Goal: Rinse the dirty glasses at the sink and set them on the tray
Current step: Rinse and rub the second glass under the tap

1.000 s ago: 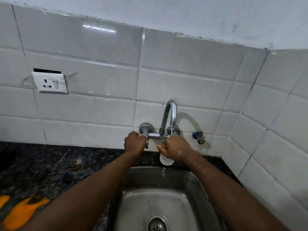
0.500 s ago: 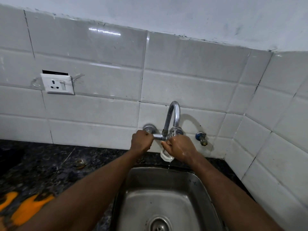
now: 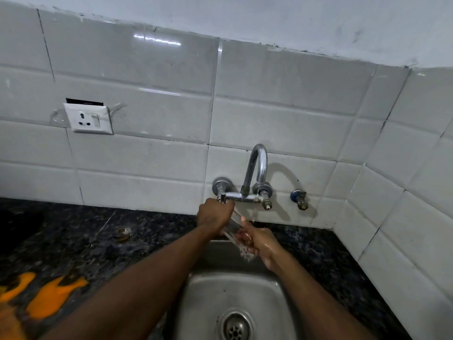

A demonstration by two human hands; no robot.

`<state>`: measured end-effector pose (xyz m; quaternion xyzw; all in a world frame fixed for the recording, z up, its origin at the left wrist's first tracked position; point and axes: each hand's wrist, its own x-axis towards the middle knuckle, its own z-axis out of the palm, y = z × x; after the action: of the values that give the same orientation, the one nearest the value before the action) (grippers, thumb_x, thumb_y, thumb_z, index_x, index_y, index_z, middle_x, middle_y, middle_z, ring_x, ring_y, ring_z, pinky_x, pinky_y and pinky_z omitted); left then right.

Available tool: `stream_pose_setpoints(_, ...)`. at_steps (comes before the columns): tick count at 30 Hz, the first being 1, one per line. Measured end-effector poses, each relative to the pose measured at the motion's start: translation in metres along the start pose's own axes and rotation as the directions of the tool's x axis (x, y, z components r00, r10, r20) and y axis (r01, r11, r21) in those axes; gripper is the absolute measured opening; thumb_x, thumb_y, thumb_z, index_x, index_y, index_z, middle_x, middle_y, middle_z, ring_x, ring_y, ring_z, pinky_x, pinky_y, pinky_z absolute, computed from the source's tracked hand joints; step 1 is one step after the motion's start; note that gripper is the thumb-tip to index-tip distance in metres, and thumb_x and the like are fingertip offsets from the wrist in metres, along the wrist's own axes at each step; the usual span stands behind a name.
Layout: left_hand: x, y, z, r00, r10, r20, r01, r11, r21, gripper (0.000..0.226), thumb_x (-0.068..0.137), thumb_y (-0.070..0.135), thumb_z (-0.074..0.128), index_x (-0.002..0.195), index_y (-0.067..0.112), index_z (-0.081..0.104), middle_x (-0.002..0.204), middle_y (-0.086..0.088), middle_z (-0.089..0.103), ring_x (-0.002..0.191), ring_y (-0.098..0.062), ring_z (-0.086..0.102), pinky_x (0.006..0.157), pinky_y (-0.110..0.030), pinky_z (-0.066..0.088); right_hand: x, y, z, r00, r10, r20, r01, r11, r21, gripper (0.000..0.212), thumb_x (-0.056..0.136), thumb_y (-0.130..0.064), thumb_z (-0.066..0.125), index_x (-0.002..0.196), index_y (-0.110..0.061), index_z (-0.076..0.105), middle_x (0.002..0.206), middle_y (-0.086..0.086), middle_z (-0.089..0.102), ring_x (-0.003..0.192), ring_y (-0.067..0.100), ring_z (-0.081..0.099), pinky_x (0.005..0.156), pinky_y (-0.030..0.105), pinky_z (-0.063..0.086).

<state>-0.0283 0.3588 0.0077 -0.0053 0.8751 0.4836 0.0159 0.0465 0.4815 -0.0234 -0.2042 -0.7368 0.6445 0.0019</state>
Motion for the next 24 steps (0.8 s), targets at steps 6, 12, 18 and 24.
stream_pose_setpoints(6, -0.003, 0.011, -0.024, 0.965, 0.260, 0.030, -0.249, 0.875, 0.416, 0.034, 0.085, 0.046, 0.054, 0.087, 0.012, 0.056, 0.086, -0.008, 0.056, 0.079, -0.025, 0.053, 0.067, -0.031, 0.042, 0.004, -0.001, 0.017, 0.975, -0.184, 0.121, 0.204, 0.962, -0.182, 0.048, 0.086, -0.037, 0.069, 0.128, -0.028, 0.049, 0.118, -0.006, 0.064, 0.105, 0.011, 0.061, 0.093, 0.035, 0.052)
stream_pose_setpoints(12, -0.004, 0.009, -0.042, 0.953, 0.302, 0.008, -0.276, 0.859, 0.431, 0.043, 0.094, 0.052, 0.044, 0.083, 0.011, 0.053, 0.084, -0.007, 0.058, 0.077, -0.024, 0.054, 0.068, -0.032, 0.042, 0.020, -0.017, 0.064, 0.914, -0.348, 0.208, 0.395, 0.882, -0.258, 0.067, 0.064, -0.032, 0.083, 0.121, -0.013, 0.055, 0.093, -0.008, 0.069, 0.089, 0.008, 0.068, 0.081, 0.026, 0.057)
stream_pose_setpoints(18, 0.018, -0.019, -0.091, 0.985, 0.171, -0.029, -0.154, 0.938, 0.309, 0.078, 0.092, 0.074, 0.027, 0.080, 0.007, 0.065, 0.091, -0.014, 0.070, 0.087, -0.030, 0.065, 0.076, -0.038, 0.049, 0.031, -0.033, 0.113, 0.884, -0.445, 0.143, 0.465, 0.865, -0.186, 0.053, 0.062, -0.037, 0.086, 0.107, -0.025, 0.062, 0.092, -0.009, 0.073, 0.087, 0.006, 0.070, 0.080, 0.028, 0.058)
stream_pose_setpoints(24, 0.039, -0.090, -0.182, 0.977, -0.053, -0.205, 0.073, 0.993, 0.094, 0.058, 0.090, 0.052, 0.042, 0.079, 0.000, 0.068, 0.082, -0.014, 0.071, 0.082, -0.031, 0.067, 0.076, -0.034, 0.052, 0.036, -0.052, 0.193, 0.914, -0.393, 0.102, 0.403, 0.909, -0.109, 0.045, 0.070, -0.028, 0.083, 0.112, -0.022, 0.067, 0.088, -0.011, 0.071, 0.084, 0.008, 0.068, 0.078, 0.025, 0.055)
